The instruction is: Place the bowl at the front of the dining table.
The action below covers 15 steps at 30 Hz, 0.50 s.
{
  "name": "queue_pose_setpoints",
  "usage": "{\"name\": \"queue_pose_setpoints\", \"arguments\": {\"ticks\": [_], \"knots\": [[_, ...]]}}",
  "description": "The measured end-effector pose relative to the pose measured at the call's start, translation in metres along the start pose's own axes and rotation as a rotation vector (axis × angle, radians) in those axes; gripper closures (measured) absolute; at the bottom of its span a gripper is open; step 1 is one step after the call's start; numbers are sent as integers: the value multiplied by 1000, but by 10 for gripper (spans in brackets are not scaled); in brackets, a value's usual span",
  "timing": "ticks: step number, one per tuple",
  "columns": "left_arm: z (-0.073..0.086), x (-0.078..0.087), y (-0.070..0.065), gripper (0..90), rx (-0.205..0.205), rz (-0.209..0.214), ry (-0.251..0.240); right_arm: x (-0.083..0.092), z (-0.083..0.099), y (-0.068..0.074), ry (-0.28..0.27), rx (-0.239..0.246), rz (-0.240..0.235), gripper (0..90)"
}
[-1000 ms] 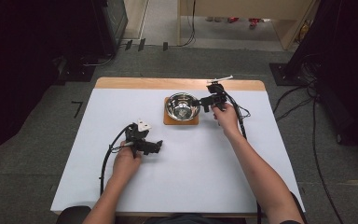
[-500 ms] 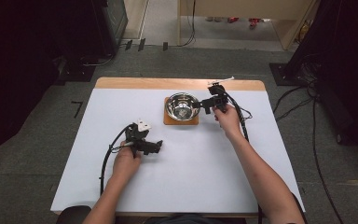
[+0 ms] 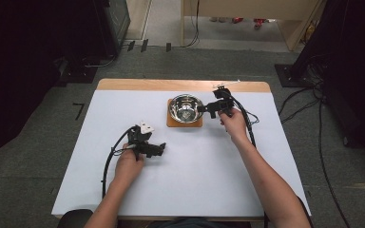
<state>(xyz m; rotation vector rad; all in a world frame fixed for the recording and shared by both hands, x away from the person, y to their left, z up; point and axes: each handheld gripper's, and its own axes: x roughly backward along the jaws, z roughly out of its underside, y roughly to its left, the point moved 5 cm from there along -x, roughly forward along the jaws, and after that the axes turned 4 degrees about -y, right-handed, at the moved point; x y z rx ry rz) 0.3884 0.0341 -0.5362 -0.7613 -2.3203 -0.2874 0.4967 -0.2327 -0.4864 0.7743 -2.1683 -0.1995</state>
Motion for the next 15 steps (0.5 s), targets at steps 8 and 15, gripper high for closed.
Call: {"name": "queue_pose_setpoints", "arguments": {"ticks": [8,15], "knots": [[0,0,0,5,0,1,1,6,4,0,0,0,0,278],[0,0,0,5,-1,0,1,8,9,3,8,0,-5,278]]}}
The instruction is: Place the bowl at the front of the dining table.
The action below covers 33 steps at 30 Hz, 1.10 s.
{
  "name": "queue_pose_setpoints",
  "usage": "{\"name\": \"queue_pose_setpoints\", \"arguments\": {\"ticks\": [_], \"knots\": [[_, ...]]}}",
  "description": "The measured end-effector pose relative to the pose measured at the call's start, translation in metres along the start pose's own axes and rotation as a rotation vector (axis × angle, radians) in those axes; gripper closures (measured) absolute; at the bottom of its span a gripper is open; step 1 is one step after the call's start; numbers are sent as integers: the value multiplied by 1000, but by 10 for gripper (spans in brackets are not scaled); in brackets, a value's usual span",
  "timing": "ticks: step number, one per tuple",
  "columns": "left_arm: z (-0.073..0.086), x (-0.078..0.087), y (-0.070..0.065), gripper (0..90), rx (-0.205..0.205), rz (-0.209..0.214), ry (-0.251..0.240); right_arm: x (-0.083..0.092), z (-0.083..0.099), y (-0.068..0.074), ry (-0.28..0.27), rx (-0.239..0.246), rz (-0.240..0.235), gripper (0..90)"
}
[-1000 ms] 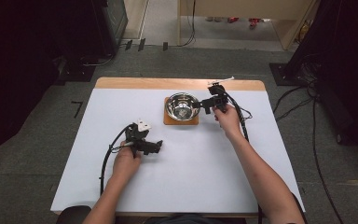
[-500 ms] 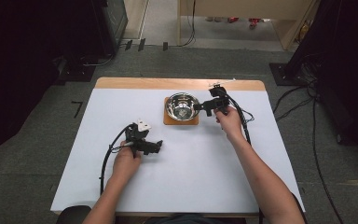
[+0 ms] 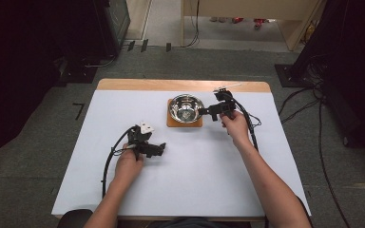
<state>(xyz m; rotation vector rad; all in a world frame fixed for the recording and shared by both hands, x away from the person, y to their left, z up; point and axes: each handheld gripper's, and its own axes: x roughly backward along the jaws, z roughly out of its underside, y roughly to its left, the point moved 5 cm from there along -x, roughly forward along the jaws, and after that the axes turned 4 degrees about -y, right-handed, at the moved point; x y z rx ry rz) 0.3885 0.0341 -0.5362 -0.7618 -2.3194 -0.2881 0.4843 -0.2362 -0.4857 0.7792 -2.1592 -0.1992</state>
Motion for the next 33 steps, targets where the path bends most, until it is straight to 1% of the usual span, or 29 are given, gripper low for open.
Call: {"name": "queue_pose_setpoints", "arguments": {"ticks": [6,10,15,17,24,27,33], "knots": [[0,0,0,5,0,0,0,1,4,4,7,-2,-3,278],[0,0,0,5,0,0,0,1,6,7,10,14,-1,278],[0,0,0,5,1,1,1,1,10,12,12,15,-1,278],[0,0,0,5,1,1,0,1,13,12,15,21,5,278],[0,0,0,5,1,1,-1,5,18,14,17,30,4,278],[0,0,0,5,1,1,-1,7,21,16,20,43,11,278],[0,0,0,5,1,1,-1,10,26,21,17,53,4,278]]}}
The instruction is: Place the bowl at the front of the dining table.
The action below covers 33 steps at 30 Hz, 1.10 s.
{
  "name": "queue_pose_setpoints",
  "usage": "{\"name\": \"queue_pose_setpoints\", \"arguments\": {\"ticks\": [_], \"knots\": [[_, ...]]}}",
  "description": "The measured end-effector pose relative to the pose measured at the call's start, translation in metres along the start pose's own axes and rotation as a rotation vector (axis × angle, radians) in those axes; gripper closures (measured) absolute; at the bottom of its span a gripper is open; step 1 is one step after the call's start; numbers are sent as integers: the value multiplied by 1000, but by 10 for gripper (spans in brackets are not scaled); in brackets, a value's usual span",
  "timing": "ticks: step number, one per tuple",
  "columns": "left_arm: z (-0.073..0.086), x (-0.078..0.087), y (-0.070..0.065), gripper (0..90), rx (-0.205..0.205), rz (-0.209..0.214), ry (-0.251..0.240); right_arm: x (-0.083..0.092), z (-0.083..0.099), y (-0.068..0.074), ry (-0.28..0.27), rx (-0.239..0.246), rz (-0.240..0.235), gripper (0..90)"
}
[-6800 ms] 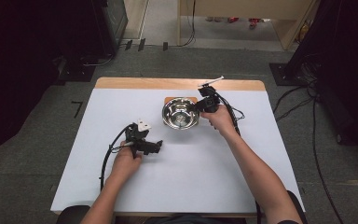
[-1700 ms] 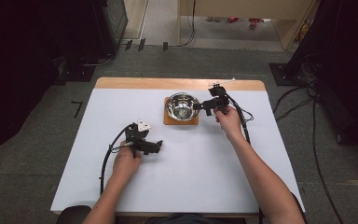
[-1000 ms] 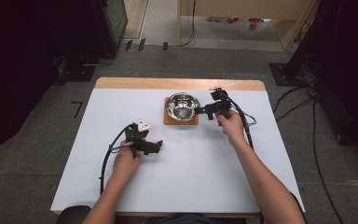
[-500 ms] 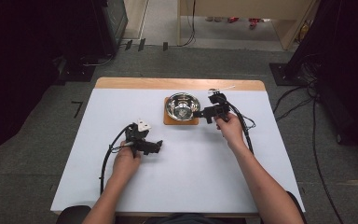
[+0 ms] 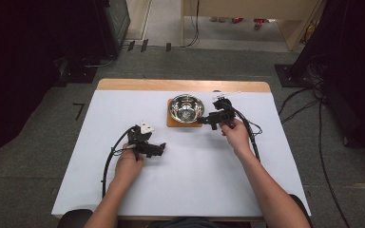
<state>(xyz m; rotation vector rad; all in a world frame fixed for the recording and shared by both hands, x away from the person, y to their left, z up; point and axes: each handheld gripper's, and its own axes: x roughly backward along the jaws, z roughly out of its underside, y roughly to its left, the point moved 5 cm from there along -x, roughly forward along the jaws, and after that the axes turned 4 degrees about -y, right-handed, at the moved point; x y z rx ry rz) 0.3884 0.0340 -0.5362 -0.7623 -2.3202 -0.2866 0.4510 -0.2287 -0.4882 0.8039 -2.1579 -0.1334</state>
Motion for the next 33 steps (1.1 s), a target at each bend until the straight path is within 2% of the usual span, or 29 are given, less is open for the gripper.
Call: {"name": "queue_pose_setpoints", "arguments": {"ticks": [19,33], "knots": [[0,0,0,5,0,0,0,3,23,18,14,28,-28,278],[0,0,0,5,0,0,-1,-6,35,28,34,78,2,274]]}}
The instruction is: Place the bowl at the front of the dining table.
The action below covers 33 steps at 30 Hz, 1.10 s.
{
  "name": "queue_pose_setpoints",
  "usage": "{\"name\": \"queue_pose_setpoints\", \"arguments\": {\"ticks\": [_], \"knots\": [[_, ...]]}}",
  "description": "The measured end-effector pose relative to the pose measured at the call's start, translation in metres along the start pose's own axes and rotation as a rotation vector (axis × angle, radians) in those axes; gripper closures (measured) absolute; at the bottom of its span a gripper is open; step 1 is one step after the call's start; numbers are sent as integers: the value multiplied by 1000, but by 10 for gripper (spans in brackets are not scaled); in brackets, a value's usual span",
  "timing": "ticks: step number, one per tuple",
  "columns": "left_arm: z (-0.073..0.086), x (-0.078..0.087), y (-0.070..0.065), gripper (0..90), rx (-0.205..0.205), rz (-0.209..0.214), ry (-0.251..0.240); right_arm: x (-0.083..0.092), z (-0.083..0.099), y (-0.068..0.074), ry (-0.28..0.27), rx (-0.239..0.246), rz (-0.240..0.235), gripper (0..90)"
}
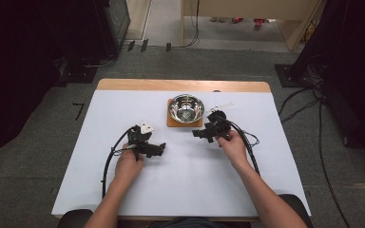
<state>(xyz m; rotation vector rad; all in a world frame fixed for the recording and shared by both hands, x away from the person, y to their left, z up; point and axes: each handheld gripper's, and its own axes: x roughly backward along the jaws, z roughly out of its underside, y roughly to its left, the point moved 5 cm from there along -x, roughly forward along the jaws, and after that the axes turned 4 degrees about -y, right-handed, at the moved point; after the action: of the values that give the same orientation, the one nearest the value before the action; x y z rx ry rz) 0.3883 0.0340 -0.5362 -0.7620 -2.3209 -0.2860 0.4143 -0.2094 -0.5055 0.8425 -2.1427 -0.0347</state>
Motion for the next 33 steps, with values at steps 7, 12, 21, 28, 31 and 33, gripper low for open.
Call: {"name": "queue_pose_setpoints", "arguments": {"ticks": [7,12,21,28,31,33], "knots": [[0,0,0,5,0,0,0,-5,4,3,11,13,13,274],[0,0,0,5,-1,0,0,-9,7,3,17,27,25,274],[0,0,0,5,-1,-1,0,-17,10,7,21,58,33,267],[0,0,0,5,-1,-1,0,-18,12,10,10,79,36,216],[0,0,0,5,-2,-1,0,-18,13,10,4,87,38,211],[0,0,0,5,-1,-1,0,-18,15,10,-22,90,28,197]]}}
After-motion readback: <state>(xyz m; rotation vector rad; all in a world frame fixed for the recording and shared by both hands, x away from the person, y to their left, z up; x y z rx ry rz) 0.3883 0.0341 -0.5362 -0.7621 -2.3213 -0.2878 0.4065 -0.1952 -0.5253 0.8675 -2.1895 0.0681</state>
